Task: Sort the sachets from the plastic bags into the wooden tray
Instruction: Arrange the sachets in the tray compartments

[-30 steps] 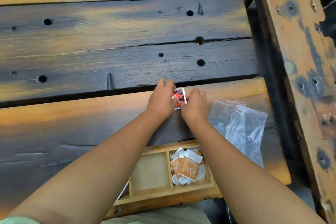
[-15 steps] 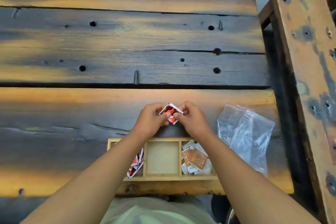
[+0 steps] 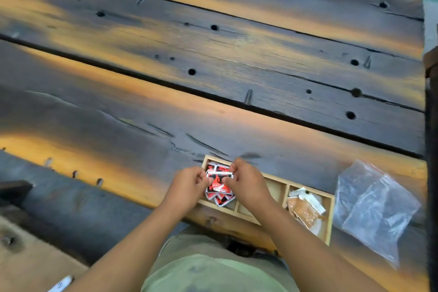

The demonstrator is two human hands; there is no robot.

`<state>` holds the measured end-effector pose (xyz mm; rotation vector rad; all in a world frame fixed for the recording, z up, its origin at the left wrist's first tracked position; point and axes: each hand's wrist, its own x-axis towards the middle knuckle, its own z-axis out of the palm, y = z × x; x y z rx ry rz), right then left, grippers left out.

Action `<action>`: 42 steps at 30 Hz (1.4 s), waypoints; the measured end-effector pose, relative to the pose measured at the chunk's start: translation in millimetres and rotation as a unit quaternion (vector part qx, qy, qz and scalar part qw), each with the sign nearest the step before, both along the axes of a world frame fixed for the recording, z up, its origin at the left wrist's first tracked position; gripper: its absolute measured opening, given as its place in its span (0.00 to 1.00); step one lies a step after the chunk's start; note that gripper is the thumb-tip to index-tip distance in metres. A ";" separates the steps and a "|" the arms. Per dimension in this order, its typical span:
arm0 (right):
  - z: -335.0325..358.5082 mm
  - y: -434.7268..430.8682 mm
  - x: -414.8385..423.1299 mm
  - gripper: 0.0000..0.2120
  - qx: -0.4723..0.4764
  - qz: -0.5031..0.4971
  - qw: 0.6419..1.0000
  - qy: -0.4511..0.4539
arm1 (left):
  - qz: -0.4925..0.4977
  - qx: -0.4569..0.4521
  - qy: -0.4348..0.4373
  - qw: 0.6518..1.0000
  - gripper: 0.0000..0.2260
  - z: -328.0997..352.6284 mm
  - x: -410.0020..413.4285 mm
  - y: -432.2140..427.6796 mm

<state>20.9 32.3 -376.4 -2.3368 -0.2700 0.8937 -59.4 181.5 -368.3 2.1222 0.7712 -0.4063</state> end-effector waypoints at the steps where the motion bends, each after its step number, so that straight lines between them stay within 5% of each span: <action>1: 0.4 3.1 -2.3 0.09 -0.022 0.016 0.999 -0.021 | -0.014 0.027 0.008 0.999 0.12 -1.7 -0.9 0.7; 12: 2.1 13.3 -16.1 0.11 -0.126 0.071 0.980 -0.136 | -0.152 0.138 0.057 0.977 0.12 -3.8 14.4 3.5; 24: 3.3 15.6 -15.6 0.12 -0.117 0.047 0.984 -0.126 | -0.245 0.164 0.084 0.952 0.17 -8.7 26.4 14.7; 34: 17.7 -39.3 -7.6 0.06 0.081 -0.162 0.983 0.019 | -0.292 0.108 0.010 0.950 0.11 25.3 68.9 -12.9; 42: 30.8 -169.9 -24.2 0.05 0.115 -0.296 0.948 0.001 | -0.265 0.049 -0.073 0.960 0.02 38.9 54.8 -132.4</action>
